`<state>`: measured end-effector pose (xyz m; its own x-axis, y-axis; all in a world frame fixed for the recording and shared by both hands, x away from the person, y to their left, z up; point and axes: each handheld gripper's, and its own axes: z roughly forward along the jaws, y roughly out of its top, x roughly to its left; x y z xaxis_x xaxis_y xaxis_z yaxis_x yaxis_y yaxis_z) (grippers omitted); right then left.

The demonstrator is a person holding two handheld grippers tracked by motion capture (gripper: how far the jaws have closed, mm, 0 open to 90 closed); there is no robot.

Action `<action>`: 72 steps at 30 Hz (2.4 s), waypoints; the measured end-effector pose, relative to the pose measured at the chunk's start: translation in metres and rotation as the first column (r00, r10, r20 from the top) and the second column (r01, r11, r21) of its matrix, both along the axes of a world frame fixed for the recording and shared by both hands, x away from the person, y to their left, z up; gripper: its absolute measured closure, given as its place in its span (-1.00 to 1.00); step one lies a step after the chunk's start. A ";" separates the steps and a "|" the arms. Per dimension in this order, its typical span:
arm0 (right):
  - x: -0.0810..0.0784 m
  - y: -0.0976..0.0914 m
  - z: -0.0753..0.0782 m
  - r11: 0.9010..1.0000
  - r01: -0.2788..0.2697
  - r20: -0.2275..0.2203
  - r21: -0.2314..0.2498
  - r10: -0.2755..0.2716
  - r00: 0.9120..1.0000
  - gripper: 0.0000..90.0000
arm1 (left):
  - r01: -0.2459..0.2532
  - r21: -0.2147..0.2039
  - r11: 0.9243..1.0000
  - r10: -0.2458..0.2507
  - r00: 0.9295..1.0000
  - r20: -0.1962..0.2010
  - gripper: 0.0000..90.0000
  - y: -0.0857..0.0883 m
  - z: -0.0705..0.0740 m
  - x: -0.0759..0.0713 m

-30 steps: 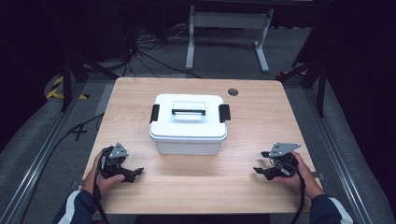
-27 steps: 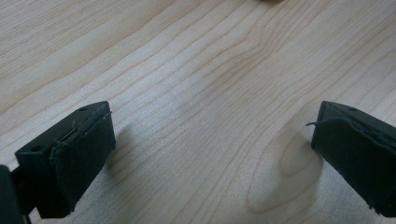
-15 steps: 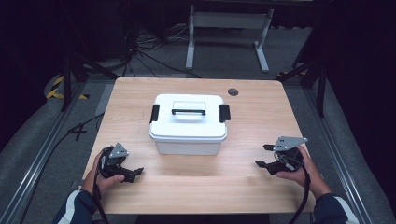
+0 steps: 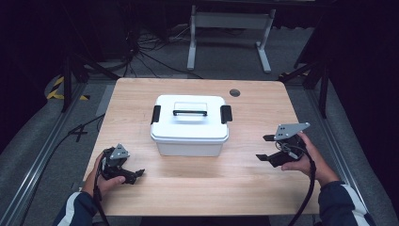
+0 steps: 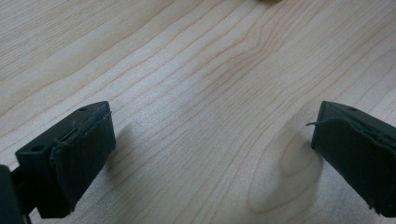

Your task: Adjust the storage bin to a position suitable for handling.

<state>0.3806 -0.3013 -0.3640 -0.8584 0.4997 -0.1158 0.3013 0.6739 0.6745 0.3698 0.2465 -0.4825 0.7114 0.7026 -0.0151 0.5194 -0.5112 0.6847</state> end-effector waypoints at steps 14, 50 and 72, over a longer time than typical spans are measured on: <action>0.011 0.035 0.039 0.987 -0.089 0.068 -0.133 0.099 0.993 -0.32 | 0.001 0.000 1.000 -0.001 1.000 -0.001 -1.00 0.000 0.000 0.000; 0.057 0.122 0.105 0.960 -0.191 0.145 -0.203 0.222 0.964 -0.20 | -0.001 -0.001 1.000 0.001 1.000 -0.002 -1.00 0.000 0.000 0.000; 0.090 0.197 0.089 0.926 -0.289 0.080 -0.243 0.316 0.946 -0.04 | -0.001 -0.006 1.000 0.001 1.000 -0.005 -1.00 0.000 0.000 0.000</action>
